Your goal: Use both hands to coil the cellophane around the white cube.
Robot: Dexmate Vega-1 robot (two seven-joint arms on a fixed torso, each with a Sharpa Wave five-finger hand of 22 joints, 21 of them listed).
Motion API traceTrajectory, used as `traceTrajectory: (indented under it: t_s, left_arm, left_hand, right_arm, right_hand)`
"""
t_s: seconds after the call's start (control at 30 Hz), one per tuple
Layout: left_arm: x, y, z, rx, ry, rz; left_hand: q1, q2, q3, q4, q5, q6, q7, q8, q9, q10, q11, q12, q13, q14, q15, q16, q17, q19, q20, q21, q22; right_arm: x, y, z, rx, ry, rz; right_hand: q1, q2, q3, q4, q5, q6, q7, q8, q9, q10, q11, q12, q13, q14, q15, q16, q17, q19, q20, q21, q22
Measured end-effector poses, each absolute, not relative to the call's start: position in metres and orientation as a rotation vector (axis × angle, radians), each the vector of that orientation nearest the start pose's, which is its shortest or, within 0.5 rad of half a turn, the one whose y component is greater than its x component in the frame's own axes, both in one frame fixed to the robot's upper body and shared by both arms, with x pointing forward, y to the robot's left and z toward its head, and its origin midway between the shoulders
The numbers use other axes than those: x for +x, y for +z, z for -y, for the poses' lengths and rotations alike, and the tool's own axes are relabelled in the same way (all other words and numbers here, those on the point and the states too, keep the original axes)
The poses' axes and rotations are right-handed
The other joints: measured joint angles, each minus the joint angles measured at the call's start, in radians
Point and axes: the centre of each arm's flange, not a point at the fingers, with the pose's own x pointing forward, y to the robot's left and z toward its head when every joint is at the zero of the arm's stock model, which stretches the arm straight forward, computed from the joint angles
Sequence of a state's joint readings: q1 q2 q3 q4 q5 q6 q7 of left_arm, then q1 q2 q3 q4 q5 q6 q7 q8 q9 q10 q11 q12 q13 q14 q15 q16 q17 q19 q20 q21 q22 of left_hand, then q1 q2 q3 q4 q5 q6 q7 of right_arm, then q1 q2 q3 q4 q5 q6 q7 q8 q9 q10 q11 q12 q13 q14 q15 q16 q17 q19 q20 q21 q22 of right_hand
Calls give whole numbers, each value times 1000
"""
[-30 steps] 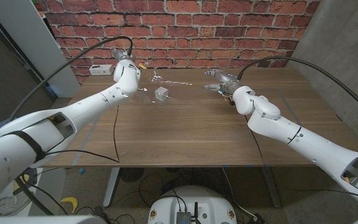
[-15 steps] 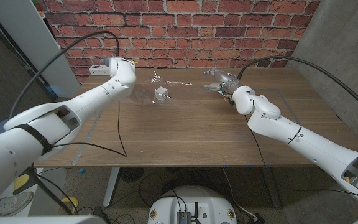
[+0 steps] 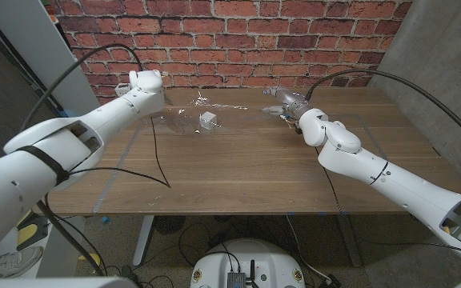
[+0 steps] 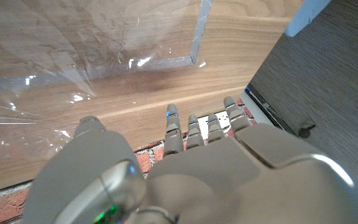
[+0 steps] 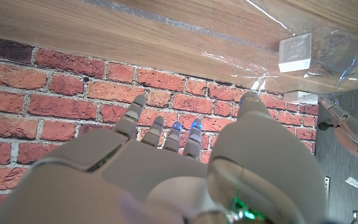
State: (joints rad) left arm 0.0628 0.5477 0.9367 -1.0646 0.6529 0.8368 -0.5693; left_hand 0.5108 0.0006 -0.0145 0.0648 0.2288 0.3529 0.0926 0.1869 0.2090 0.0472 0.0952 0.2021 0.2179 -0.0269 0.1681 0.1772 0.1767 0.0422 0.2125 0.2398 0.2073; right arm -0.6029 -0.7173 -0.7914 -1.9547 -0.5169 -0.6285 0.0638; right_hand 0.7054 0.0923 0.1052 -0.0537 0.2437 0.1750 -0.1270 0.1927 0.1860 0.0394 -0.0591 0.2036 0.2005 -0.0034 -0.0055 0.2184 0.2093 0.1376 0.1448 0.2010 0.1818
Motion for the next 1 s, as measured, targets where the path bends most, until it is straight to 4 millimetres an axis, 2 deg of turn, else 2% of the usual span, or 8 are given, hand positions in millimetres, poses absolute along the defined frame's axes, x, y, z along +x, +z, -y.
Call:
traceTrajectory:
  t_s: [0.2, 0.4, 0.43, 0.5, 0.57, 0.67, 0.9, 1.0]
  left_arm:
    - [706, 152, -351, 1257, 235, -322]
    - [715, 148, -331, 1181, 135, -227]
    - [713, 144, -362, 1094, 158, -243]
    - [715, 146, -357, 1066, 152, -200]
    - [714, 143, -359, 1028, 155, -159]
    - [712, 145, -356, 1000, 187, -84]
    - [696, 167, -348, 1101, 320, 63]
    - [692, 176, -345, 1177, 369, 96]
  left_hand:
    - [65, 33, 31, -36, 6, 141, 5, 48, -9, 57, -3, 30, -6, 33, -8, 12, 0, 1, 0, 0, 5]
    - [305, 113, 163, -199, -37, 436, -81, 115, -8, 219, -90, 71, -14, 166, -72, 23, -5, 82, -2, 26, 3]
    - [349, 119, 186, -221, -37, 482, -89, 126, -5, 250, -105, 75, -14, 190, -84, 23, -5, 100, -1, 32, 2]
    - [456, 131, 248, -239, -32, 586, -96, 161, 9, 321, -141, 83, -14, 244, -110, 23, -7, 135, -1, 46, 2]
    - [528, 132, 292, -240, -25, 657, -103, 191, 29, 393, -180, 90, -14, 297, -138, 23, -9, 169, 1, 63, 4]
    - [545, 129, 314, -227, -25, 668, -134, 201, 46, 439, -211, 94, -12, 337, -165, 23, -7, 195, 3, 78, 7]
    - [494, 147, 296, -176, -38, 622, -254, 201, 51, 449, -235, 83, 4, 340, -204, 23, 3, 228, -35, 96, 9]
    - [476, 142, 285, -166, -38, 629, -279, 199, 44, 449, -251, 80, 8, 336, -207, 23, 7, 227, -56, 97, 9]
  right_arm:
    - [578, 70, 150, -1346, -79, 543]
    - [578, 73, 149, -1347, -80, 547]
    - [578, 73, 150, -1352, -85, 543]
    - [579, 73, 150, -1352, -86, 541]
    - [580, 73, 151, -1353, -87, 538]
    - [582, 73, 151, -1353, -88, 535]
    - [584, 73, 153, -1343, -83, 537]
    - [585, 72, 155, -1337, -83, 535]
  right_hand:
    - [0, 0, 0, 0, 0, 0, 0, 0, 0, 0, 0, 0, 0, 0, 0, 0, 0, 0, 0, 0, 0]
    - [0, 0, 0, 0, 0, 0, 0, 0, 0, 0, 0, 0, 0, 0, 0, 0, 0, 0, 0, 0, 0]
    - [0, 0, 0, 0, 0, 0, 0, 0, 0, 0, 0, 0, 0, 0, 0, 0, 0, 0, 0, 0, 0]
    - [0, 0, 0, 0, 0, 0, 0, 0, 0, 0, 0, 0, 0, 0, 0, 0, 0, 0, 0, 0, 0]
    - [-2, 2, 0, 0, 0, 0, 0, 0, 0, 0, 0, 0, 0, 0, 0, 0, 0, 0, 0, 0, 0]
    - [-5, 5, 2, -2, 0, 0, 0, 0, 0, 0, 0, 0, 0, 0, 0, 0, 0, 0, 0, 0, 0]
    - [-5, 5, 4, -4, -4, 0, 0, 0, 0, 0, 0, 0, 0, 0, 0, 0, 0, 0, 0, 0, 0]
    - [-5, 5, 4, -4, -4, 0, 0, 0, 0, 0, 0, 0, 0, 0, 0, 0, 0, 0, 0, 0, 0]
